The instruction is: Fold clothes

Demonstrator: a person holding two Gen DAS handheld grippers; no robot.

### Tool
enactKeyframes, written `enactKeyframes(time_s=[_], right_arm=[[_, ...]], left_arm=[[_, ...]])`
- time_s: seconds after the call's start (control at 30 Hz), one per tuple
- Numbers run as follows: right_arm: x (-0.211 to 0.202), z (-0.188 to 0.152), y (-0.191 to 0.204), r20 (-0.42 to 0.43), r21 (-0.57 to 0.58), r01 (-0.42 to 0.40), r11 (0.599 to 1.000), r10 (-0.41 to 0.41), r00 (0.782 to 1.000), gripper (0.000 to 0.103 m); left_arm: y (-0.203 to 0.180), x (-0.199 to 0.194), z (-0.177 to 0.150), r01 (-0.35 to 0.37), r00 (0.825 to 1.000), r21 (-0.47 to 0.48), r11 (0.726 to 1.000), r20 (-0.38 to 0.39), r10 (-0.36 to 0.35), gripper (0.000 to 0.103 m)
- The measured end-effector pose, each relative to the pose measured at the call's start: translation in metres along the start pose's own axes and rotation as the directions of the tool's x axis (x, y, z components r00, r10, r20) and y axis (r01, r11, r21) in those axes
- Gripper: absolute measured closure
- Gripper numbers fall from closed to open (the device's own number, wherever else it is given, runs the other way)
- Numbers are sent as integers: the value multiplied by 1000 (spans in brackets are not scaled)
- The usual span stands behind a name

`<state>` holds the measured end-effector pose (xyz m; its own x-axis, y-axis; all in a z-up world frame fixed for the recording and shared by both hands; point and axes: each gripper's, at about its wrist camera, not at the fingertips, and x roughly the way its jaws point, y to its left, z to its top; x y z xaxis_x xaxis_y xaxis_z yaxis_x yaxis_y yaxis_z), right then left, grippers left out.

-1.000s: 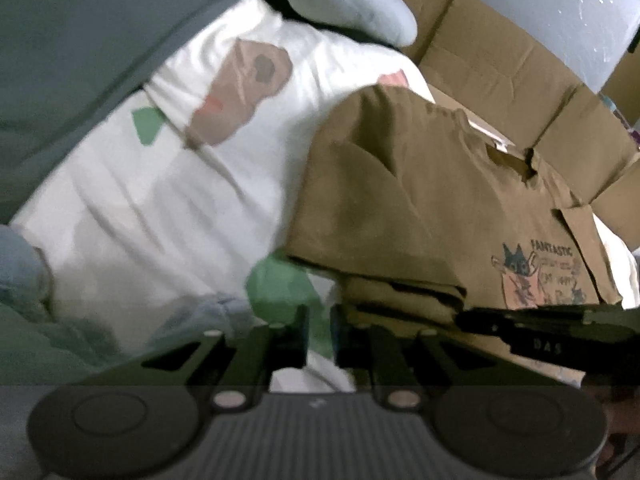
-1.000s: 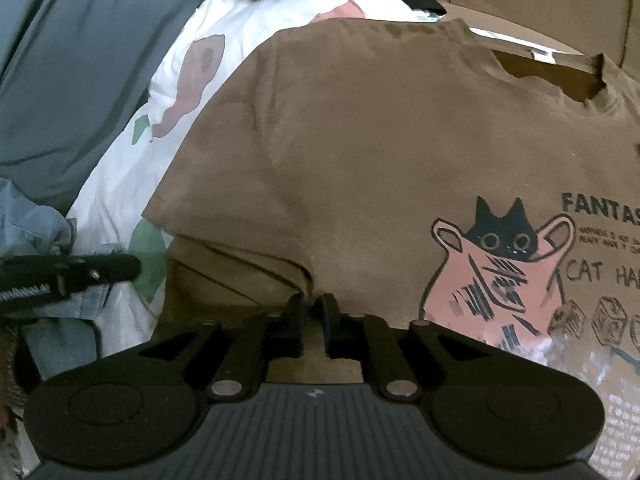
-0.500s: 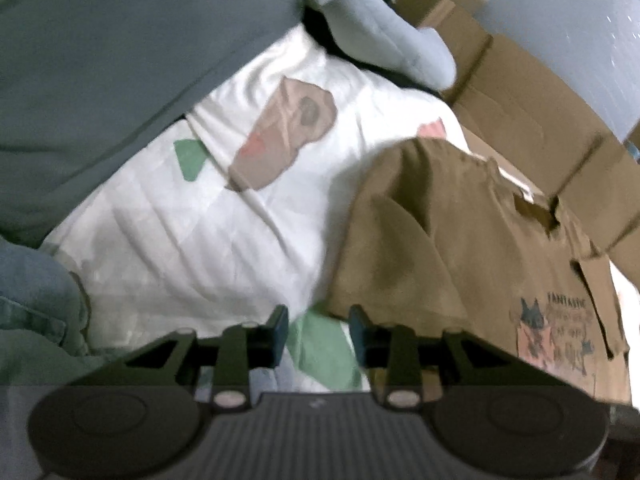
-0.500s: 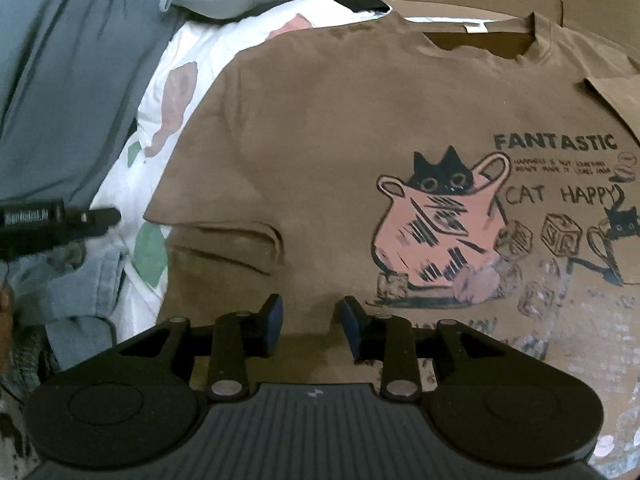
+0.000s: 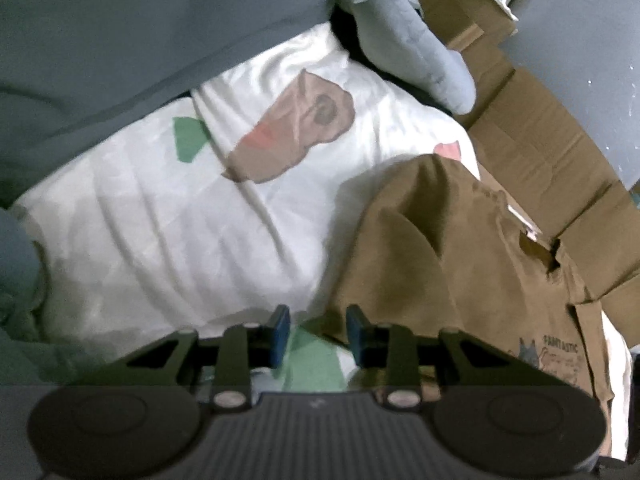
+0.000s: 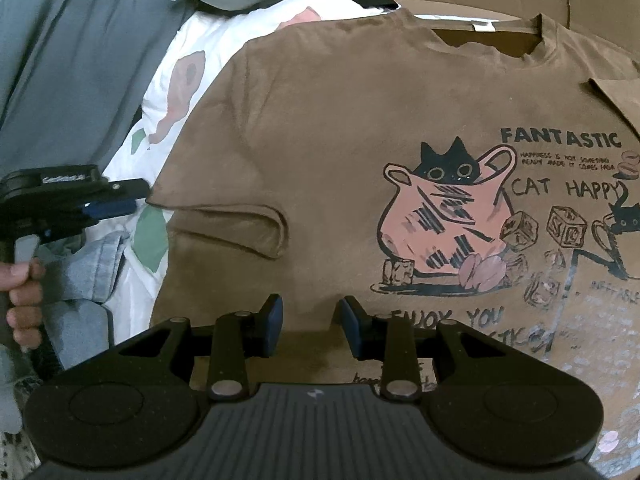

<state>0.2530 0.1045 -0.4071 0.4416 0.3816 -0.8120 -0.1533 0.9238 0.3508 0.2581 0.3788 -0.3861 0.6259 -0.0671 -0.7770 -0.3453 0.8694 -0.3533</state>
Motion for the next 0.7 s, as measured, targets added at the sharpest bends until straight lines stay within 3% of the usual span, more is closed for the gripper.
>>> enactKeyframes(time_s=[0.03, 0.13, 0.7], right_arm=[[0, 0, 2, 0, -7, -1, 1000, 1, 1000, 64], [-2, 2, 7, 21, -29, 10, 1000, -10, 1000, 64], [0, 59, 55, 141, -174, -57, 983, 82, 987, 63]], left_arm=[[0, 2, -1, 4, 1000, 1, 1000, 2, -4, 92], [-3, 2, -2, 16, 1000, 13, 1000, 12, -16, 100], [-41, -37, 33, 170, 983, 48, 984, 59, -173, 101]])
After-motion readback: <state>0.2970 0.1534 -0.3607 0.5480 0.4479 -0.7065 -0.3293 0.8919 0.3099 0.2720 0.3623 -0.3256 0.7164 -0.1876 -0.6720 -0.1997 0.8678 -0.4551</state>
